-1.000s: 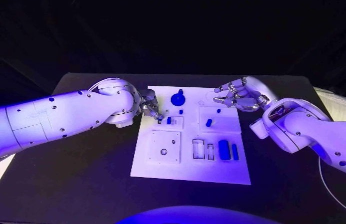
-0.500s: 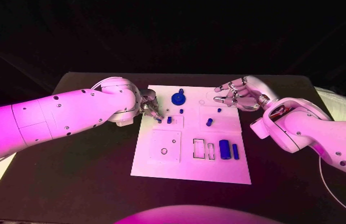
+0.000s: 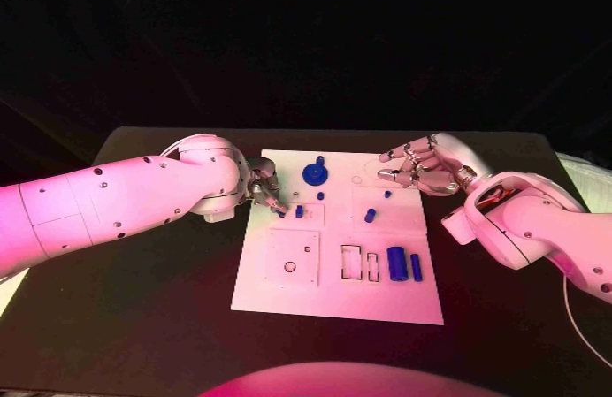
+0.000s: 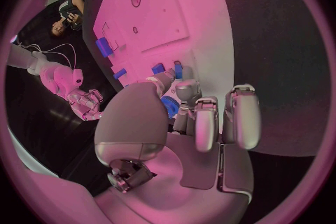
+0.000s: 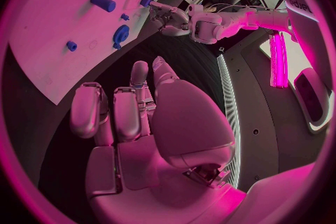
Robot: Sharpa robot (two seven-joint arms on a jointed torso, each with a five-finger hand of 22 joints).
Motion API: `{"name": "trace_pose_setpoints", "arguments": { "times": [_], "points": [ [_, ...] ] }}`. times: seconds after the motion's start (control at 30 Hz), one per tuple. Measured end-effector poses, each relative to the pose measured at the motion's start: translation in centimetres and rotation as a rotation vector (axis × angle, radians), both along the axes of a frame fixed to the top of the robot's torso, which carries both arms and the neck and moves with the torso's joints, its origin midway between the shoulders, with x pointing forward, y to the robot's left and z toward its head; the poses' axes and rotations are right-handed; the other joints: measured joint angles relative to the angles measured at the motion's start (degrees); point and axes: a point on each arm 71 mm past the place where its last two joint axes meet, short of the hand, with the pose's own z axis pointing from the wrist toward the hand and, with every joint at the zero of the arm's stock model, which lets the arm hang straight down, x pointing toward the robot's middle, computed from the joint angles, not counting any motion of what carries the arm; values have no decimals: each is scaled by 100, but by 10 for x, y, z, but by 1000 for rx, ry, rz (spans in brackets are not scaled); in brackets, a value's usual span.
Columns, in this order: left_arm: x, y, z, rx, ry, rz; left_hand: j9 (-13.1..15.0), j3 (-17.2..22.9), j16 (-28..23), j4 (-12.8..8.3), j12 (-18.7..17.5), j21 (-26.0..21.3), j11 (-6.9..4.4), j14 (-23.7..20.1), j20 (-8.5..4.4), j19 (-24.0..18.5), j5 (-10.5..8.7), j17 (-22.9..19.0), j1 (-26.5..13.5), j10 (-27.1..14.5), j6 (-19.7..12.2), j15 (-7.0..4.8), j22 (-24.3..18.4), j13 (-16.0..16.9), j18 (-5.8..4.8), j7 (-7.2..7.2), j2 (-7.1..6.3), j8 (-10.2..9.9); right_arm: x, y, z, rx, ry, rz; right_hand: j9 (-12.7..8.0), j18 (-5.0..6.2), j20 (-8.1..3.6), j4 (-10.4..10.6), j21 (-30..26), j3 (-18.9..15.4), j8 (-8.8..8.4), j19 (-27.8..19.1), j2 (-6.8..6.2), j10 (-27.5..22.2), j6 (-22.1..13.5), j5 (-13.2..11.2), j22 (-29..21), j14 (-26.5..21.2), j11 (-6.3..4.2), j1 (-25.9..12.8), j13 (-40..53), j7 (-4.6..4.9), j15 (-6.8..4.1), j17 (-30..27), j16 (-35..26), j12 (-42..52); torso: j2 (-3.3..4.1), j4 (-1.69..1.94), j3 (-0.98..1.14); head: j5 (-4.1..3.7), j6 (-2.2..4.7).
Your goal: Assemble the parts on the task board
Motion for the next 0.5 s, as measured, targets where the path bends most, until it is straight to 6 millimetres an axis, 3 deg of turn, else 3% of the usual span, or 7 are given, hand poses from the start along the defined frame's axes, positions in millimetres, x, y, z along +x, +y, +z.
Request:
{"name": "trace_pose_setpoints", "arguments": {
  "times": [0.5],
  "points": [
    [-1, 0, 0, 7, 10, -9, 3, 16, 0, 15, 27, 0, -14, 0, 0, 0, 17, -1, 6, 15, 1, 0, 0, 12, 0, 1, -36, 16, 0, 0, -1, 0, 2, 1, -1, 0, 0, 0, 0, 0, 0, 0, 0, 0, 0, 0, -7, 0, 0, 0, 0, 0, 0, 0, 0, 0, -1, 1, 0, -10, -14]
  ]
}}
